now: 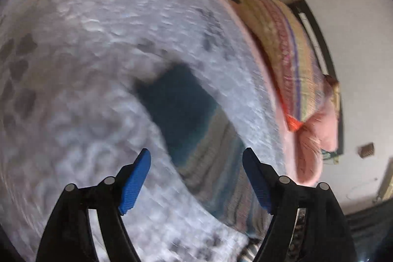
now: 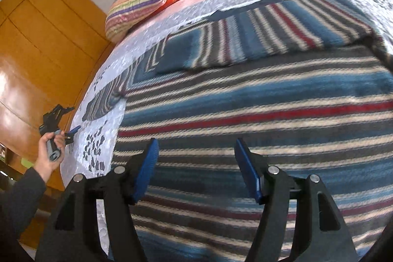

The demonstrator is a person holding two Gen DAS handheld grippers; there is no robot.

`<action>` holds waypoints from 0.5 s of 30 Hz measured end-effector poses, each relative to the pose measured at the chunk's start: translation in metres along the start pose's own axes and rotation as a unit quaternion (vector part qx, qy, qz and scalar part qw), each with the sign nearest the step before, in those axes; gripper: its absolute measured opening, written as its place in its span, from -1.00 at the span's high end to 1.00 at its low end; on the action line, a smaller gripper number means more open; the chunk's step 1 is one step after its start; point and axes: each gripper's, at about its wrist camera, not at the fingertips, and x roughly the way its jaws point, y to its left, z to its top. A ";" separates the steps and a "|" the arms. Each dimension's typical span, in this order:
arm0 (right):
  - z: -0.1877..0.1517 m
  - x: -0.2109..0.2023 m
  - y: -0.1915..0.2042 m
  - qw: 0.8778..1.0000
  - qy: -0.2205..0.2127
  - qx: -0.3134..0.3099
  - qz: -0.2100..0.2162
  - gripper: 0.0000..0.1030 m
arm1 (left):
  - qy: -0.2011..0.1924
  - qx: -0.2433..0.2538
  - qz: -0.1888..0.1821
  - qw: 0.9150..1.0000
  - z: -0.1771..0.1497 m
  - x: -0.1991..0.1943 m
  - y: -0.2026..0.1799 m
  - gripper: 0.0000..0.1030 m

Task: Fold small clothes

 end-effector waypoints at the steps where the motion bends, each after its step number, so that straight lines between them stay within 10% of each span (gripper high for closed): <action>1: 0.000 0.003 0.004 1.000 0.003 -0.001 0.001 -0.24 | 0.002 -0.001 -0.001 1.000 0.005 0.004 0.003 -0.50; 6: 0.003 0.017 0.020 1.000 0.008 -0.005 0.003 -0.24 | -0.005 0.010 0.000 1.000 0.019 0.034 0.002 -0.46; 10: 0.004 0.020 0.025 1.000 0.010 -0.006 0.003 -0.25 | 0.007 0.012 0.013 1.000 0.028 0.040 0.007 0.84; 15: 0.005 0.014 0.027 1.000 0.007 -0.008 0.001 -0.25 | -0.012 0.022 -0.009 1.000 0.024 0.023 -0.008 0.86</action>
